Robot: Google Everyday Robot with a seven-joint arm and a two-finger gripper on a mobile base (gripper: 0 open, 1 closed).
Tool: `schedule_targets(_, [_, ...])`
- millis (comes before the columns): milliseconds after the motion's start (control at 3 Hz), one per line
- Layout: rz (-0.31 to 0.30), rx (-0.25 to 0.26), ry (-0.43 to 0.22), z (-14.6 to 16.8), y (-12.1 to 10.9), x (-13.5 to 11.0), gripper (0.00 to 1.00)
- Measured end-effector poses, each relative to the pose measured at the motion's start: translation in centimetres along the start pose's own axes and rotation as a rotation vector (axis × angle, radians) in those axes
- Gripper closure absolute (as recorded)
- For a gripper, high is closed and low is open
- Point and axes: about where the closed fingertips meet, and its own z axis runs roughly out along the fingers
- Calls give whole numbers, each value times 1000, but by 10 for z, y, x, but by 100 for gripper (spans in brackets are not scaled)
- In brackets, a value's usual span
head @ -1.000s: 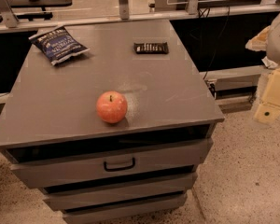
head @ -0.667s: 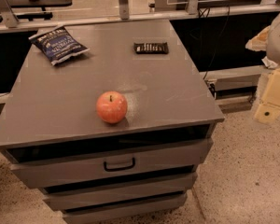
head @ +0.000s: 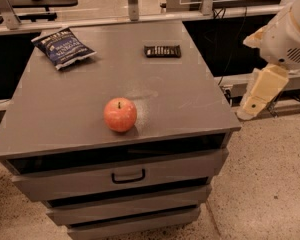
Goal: Move rxbar chocolate near apple
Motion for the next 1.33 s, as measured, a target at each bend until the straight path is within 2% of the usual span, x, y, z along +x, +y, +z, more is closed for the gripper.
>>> schedule_targets(333, [10,42,-140,43,-55,-26,0])
schedule_targets(667, [35,60,-293,77,-109,-58,0])
schedule_targets(1000, [46,69,-317,81,-122,-59,0])
schedule_targets(1333, [45,67,-316,81,-120,-60,0])
